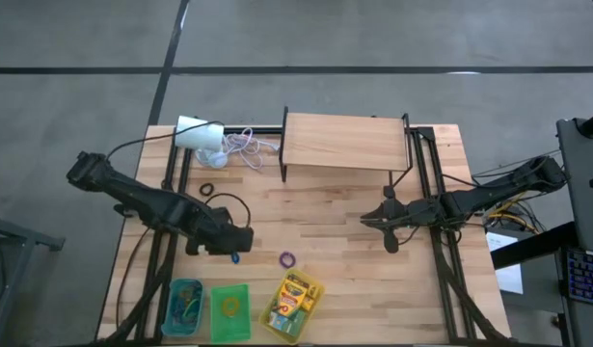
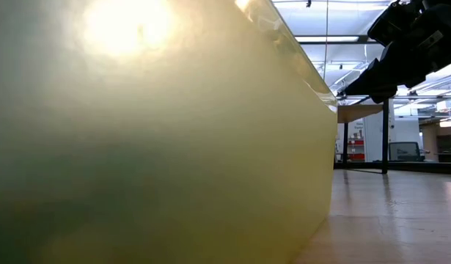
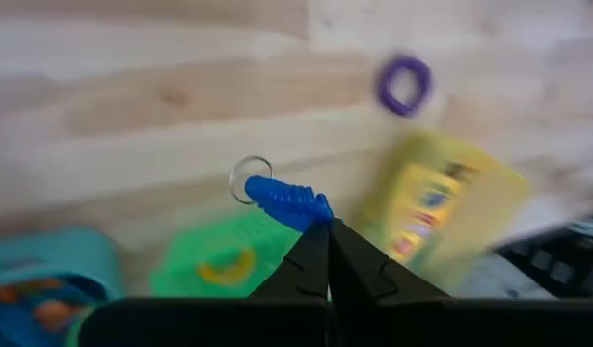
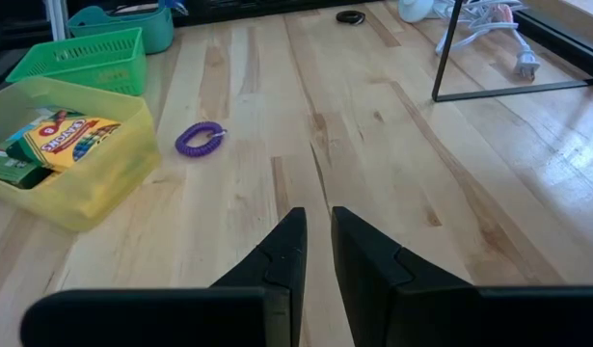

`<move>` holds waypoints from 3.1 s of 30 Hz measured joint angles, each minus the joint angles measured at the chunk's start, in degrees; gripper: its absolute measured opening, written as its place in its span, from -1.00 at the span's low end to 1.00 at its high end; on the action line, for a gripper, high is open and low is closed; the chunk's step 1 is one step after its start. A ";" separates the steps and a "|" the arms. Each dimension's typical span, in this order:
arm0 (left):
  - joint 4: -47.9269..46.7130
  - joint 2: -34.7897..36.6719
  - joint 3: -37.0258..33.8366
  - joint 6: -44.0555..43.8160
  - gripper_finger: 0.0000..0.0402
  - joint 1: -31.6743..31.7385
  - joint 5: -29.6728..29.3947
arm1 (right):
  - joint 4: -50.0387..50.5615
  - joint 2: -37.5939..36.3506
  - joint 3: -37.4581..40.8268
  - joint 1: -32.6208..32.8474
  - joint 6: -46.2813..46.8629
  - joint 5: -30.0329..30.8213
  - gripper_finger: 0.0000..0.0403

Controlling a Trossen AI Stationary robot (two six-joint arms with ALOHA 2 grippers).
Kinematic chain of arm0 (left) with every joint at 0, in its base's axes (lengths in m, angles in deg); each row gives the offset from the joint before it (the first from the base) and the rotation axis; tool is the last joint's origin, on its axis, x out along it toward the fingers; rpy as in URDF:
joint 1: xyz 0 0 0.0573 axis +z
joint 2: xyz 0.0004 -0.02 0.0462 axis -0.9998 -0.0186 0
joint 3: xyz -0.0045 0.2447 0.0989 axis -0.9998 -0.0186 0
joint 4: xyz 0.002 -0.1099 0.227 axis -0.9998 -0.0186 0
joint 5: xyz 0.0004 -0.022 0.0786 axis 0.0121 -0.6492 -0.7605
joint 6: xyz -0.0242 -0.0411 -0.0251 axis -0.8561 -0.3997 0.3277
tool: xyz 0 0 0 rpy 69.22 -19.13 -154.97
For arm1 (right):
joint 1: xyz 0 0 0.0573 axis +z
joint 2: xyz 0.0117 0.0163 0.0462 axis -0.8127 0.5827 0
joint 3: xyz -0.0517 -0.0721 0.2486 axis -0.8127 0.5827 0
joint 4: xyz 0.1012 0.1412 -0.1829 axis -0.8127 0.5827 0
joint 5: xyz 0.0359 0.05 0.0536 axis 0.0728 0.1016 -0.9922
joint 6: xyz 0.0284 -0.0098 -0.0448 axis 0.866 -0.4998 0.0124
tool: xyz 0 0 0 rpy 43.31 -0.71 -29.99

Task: Pick & Place Office Desk Supplies
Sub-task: Put the blue spring rubberband into the green bin, then put the black spring rubberband into the green bin

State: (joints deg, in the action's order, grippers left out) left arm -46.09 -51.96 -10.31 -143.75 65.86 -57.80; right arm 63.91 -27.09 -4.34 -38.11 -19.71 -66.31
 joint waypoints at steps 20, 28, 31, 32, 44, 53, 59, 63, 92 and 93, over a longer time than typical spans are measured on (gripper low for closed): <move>18.63 -9.75 0.39 -33.38 -0.98 -13.48 10.52 | 0.00 0.02 0.00 -0.02 0.01 0.00 -0.74; 20.44 -16.19 0.39 -33.30 -0.98 -13.43 14.92 | 0.03 0.01 0.00 0.00 0.01 0.00 -0.74; 20.49 -17.55 0.37 -33.29 -0.98 -13.41 15.13 | 0.00 0.01 0.00 0.00 -0.01 0.00 -0.74; 20.53 -17.81 0.36 -33.33 -0.98 -13.37 15.15 | -0.02 0.02 0.00 -0.02 -0.01 0.00 -0.74; 20.68 -18.10 0.34 -34.44 -0.86 -13.22 15.32 | 0.01 0.02 0.00 -0.01 0.00 0.00 -0.74; 20.64 -18.05 0.34 -34.63 -0.56 -13.19 15.26 | 0.00 0.02 0.00 -0.02 0.00 0.00 -0.74; 20.41 -18.05 0.34 -34.63 -0.52 -13.19 15.08 | 0.02 0.02 0.00 -0.01 0.00 0.00 -0.74; 19.75 -18.05 0.34 -34.63 -0.52 -13.19 15.08 | 0.02 0.01 0.00 -0.02 -0.01 0.00 -0.74; -23.67 -2.16 -2.61 14.68 -0.51 25.58 -19.04 | -0.02 0.02 0.00 -0.02 -0.01 0.00 -0.74; -22.73 -2.13 -3.34 17.68 -0.51 27.79 -19.04 | 0.02 0.02 0.00 -0.02 -0.01 0.00 -0.74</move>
State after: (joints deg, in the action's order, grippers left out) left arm -68.82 -54.10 -13.65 -126.07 93.65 -76.85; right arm 63.94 -27.07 -4.34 -38.13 -19.72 -66.31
